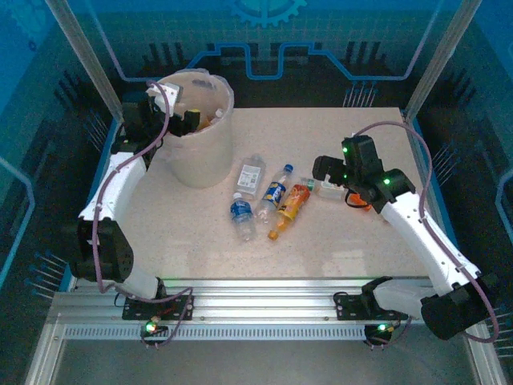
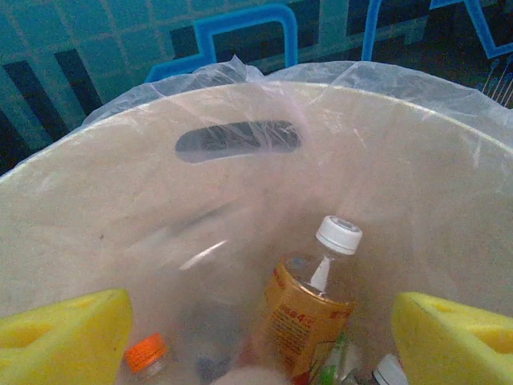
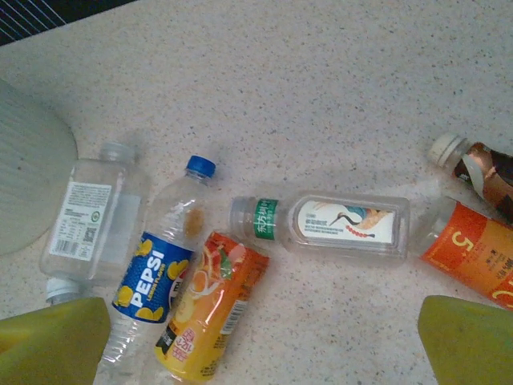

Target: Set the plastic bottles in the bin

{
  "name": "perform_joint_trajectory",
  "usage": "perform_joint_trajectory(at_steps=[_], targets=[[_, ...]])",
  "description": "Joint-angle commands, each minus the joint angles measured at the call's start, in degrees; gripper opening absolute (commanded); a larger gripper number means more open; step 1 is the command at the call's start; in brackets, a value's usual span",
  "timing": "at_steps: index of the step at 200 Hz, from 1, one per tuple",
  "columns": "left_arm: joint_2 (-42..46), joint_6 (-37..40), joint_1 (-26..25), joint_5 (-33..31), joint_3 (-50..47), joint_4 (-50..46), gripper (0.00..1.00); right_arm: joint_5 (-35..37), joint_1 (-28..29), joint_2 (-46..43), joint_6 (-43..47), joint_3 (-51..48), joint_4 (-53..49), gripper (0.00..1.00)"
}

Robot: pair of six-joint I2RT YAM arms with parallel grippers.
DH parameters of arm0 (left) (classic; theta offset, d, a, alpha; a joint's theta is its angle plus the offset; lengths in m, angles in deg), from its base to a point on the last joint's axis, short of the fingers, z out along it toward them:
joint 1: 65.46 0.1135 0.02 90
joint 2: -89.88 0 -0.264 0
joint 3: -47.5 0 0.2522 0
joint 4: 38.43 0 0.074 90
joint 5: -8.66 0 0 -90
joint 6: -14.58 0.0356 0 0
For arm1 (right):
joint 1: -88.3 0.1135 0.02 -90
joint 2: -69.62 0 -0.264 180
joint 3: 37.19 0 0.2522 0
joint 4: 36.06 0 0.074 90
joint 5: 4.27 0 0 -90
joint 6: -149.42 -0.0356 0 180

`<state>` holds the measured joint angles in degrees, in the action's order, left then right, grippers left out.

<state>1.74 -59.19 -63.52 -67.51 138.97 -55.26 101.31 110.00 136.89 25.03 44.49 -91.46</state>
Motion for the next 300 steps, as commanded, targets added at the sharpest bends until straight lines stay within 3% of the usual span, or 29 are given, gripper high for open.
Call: perform_joint_trajectory(at_steps=[1, 29, 59, 143, 182, 230, 258, 300], targets=[[1.28, -0.56, 0.66, 0.89, -0.75, 1.59, 0.87, 2.30, -0.51, -0.15, -0.98, 1.43, -1.52, 1.00], [1.81, -1.70, 0.68, 1.20, -0.22, 1.90, 0.88, 3.77, -0.56, -0.32, -1.47, 1.34, -0.89, 1.00], [3.69, -5.43, 0.69, 1.37, 0.59, 1.89, 0.99, 5.22, -0.68, 0.34, -4.18, 2.38, -2.95, 1.00], [13.05, -24.34, 0.45, 4.43, 2.30, -0.19, 0.99, -2.04, -4.97, 2.61, -1.03, 2.54, -6.86, 1.00], [18.06, -28.47, -5.24, 2.40, -0.51, -2.29, 0.99, -4.04, -7.05, 5.03, -4.19, -0.12, -11.58, 1.00], [22.89, -34.09, -14.38, -2.14, -6.17, -2.97, 0.99, -8.36, -0.15, 4.89, -11.17, -7.64, -8.04, 1.00], [25.96, -40.13, -15.03, -3.20, -12.34, 0.65, 0.99, -11.08, 5.92, 7.97, -15.84, -9.46, -4.94, 1.00], [27.25, -40.75, -15.04, -4.55, -13.63, -0.50, 0.99, -14.51, 11.30, 17.11, -17.95, -7.20, -0.15, 0.98]])
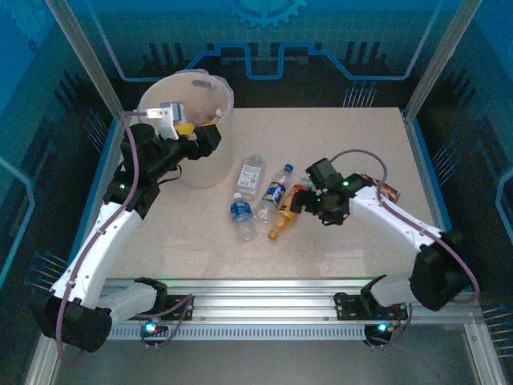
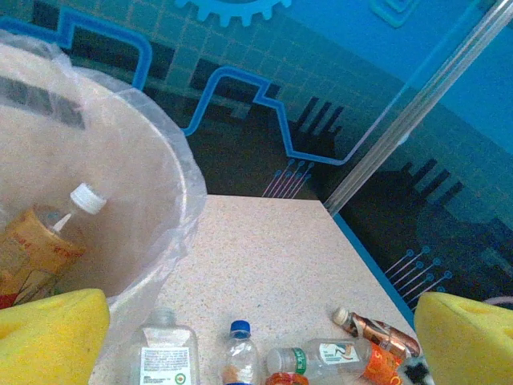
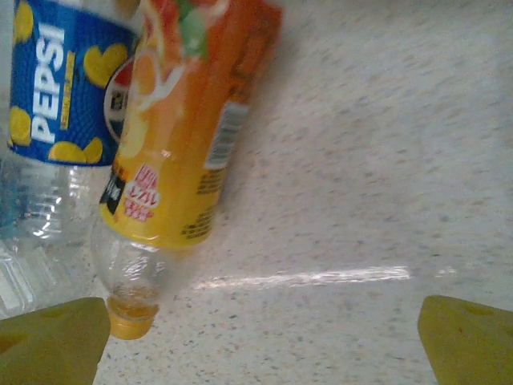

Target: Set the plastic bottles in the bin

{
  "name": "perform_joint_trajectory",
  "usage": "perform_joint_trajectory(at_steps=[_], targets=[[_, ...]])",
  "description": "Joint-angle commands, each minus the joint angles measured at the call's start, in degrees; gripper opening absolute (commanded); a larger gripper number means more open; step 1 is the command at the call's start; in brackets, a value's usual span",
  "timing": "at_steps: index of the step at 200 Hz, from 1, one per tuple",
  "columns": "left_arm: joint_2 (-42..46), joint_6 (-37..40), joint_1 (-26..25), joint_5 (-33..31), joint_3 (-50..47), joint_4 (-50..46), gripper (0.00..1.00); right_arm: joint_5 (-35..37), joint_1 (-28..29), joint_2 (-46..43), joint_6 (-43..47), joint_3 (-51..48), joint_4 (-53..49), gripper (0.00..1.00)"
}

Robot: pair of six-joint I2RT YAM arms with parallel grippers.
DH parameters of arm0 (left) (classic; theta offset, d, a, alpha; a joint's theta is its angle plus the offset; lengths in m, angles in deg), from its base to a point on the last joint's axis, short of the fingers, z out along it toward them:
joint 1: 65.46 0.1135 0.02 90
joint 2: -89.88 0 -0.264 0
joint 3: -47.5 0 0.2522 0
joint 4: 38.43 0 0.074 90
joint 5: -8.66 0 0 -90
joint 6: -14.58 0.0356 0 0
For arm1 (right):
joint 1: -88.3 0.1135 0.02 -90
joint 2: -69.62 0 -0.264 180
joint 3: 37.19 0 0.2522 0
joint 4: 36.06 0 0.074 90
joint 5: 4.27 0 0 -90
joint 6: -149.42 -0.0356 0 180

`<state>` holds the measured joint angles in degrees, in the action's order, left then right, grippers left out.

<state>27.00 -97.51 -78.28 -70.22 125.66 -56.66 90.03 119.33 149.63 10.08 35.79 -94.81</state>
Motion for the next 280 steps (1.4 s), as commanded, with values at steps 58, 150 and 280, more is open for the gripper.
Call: perform_joint_trajectory(at_steps=[58, 150, 280], targets=[[1.92, -2.62, -0.34, -3.20, -1.65, 1.32, 0.99, -4.29, 3.76, 12.68, -3.72, 5.44, 5.94, 0.98], [1.67, -2.44, -0.32, -3.20, -1.65, 1.58, 0.99, -3.15, 3.03, 17.76, -3.38, 6.02, 6.97, 0.98], [1.92, -3.40, -0.36, -3.73, -2.97, 3.49, 0.99, -4.93, 2.80, 21.88, 4.16, 2.91, 4.36, 0.83]])
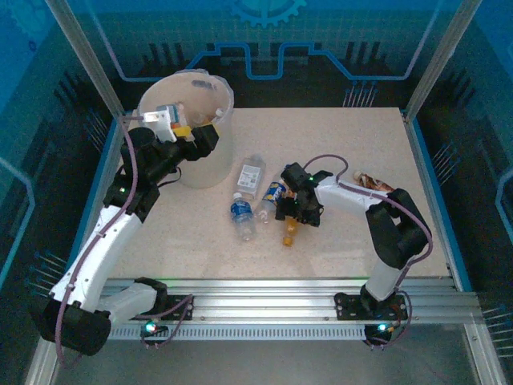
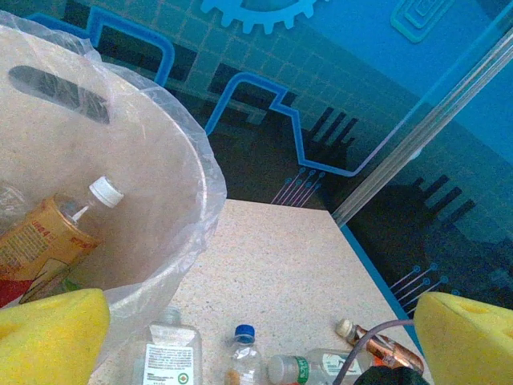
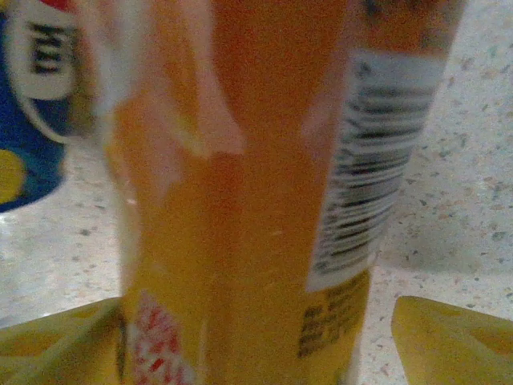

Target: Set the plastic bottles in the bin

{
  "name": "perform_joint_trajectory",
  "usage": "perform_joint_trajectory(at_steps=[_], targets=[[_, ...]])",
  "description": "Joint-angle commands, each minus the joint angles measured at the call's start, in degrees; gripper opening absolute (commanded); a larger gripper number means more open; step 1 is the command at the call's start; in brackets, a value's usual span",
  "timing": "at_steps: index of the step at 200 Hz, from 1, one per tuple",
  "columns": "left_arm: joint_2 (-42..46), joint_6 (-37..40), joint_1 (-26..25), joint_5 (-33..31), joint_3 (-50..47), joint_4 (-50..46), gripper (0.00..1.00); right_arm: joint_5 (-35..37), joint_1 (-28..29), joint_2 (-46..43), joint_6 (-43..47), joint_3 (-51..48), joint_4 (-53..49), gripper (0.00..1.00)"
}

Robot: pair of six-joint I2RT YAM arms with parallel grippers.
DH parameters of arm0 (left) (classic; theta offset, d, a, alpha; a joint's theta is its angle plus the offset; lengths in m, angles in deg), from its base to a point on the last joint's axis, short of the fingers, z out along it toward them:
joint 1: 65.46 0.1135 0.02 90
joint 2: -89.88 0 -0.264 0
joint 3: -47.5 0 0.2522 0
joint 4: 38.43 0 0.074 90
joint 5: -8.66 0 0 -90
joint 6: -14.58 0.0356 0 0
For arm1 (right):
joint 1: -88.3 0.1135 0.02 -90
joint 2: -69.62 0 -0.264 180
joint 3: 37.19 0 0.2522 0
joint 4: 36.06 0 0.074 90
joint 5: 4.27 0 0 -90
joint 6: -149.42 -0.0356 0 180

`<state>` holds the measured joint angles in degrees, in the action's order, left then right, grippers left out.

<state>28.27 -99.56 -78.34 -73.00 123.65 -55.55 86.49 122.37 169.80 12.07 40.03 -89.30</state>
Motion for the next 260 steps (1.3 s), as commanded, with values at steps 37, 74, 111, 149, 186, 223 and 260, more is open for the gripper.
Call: perform_joint_trajectory(at_steps=[37, 74, 111, 149, 186, 223, 260], targets=[[0.53, -1.36, -0.25, -0.96, -0.79, 2.13, 0.99, -0.34, -0.23, 3.29, 3.90, -1.47, 0.04, 0.81], [0.65, -1.59, -0.30, -0.79, -0.64, 2.00, 0.99, 0.23, -0.23, 3.29, 5.28, -1.92, 0.11, 0.77], [0.39, -1.83, -0.29, -0.52, -0.35, 1.69, 0.99, 1.32, 0.04, -0.05, 7.05, -3.20, 0.23, 0.65], [0.08, -2.04, -0.39, 0.01, 0.10, 1.20, 0.99, 3.38, 0.47, -6.05, 9.16, -3.82, -0.72, 0.54], [-1.03, -0.37, -1.38, 0.86, 2.38, -2.36, 0.99, 7.91, 3.07, -16.02, 12.77, -3.09, -1.06, 0.45], [-2.79, 0.80, -3.28, 4.62, 4.18, -3.69, 0.99, 11.84, 5.82, -27.46, 17.07, -2.29, 2.85, 0.45], [-5.31, 1.07, -5.57, 12.90, 5.72, -1.31, 0.99, 11.61, 6.15, -37.76, 20.56, -5.18, 14.14, 0.49]])
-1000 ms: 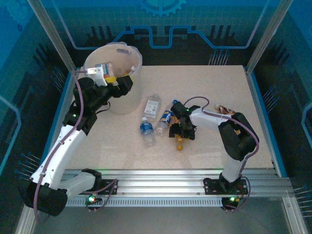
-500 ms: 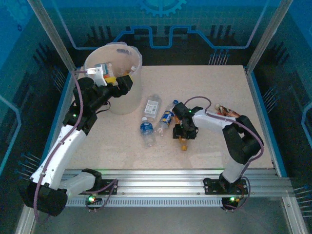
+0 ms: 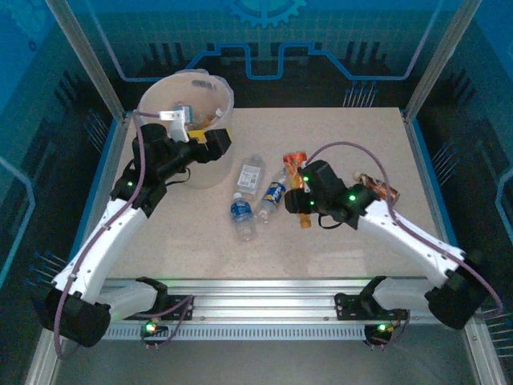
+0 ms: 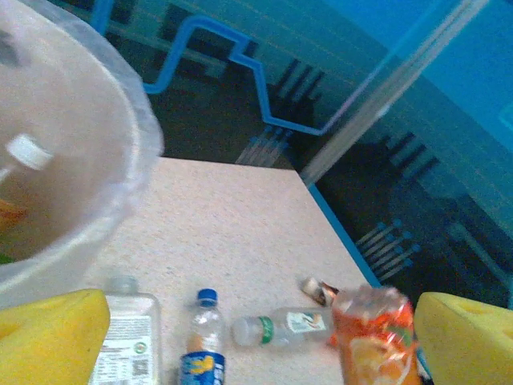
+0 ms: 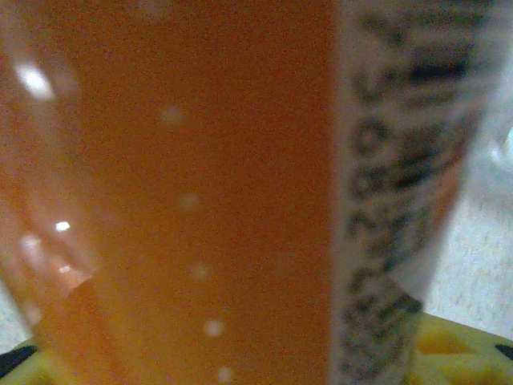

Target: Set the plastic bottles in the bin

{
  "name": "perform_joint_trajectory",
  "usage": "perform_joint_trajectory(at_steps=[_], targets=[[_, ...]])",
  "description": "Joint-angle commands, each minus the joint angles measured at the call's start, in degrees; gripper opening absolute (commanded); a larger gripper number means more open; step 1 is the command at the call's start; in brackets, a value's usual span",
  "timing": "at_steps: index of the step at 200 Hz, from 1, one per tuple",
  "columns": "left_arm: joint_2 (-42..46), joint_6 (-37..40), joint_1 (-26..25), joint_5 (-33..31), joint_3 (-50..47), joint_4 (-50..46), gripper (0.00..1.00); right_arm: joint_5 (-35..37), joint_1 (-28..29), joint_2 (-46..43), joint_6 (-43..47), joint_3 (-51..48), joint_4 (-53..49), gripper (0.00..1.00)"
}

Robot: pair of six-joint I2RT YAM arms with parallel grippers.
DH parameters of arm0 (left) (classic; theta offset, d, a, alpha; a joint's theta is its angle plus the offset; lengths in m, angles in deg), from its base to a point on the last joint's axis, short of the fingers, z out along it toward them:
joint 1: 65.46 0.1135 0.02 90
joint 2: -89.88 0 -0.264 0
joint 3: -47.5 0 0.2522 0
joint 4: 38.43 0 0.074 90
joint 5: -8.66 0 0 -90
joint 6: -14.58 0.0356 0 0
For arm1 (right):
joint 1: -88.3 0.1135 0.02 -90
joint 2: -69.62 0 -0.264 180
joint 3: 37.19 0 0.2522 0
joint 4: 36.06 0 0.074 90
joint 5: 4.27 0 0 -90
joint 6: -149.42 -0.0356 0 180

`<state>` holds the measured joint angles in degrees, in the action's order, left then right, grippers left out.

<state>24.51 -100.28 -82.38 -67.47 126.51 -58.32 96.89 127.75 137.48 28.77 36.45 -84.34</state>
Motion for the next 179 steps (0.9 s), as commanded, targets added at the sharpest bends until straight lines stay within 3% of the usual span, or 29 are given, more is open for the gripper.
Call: perform_joint_trajectory(at_steps=[1, 42, 101, 179], targets=[[-1.67, 1.77, -1.62, 7.70, 2.95, 1.51, 0.99, 1.18, 0.79, -5.71, 3.99, -1.73, 9.50, 0.49], [-6.04, 2.40, -6.43, 17.75, 5.68, 7.50, 0.99, -1.93, 0.81, -12.47, 7.29, -4.91, 20.35, 0.50], [-14.09, 4.49, -14.39, 27.90, 13.78, 12.91, 0.99, -9.15, 0.92, -13.33, 10.50, -3.96, 25.69, 0.50], [-17.80, 4.01, -15.98, 29.78, 17.11, 13.85, 0.99, -14.20, 1.11, -10.39, 11.93, -1.61, 26.53, 0.51]])
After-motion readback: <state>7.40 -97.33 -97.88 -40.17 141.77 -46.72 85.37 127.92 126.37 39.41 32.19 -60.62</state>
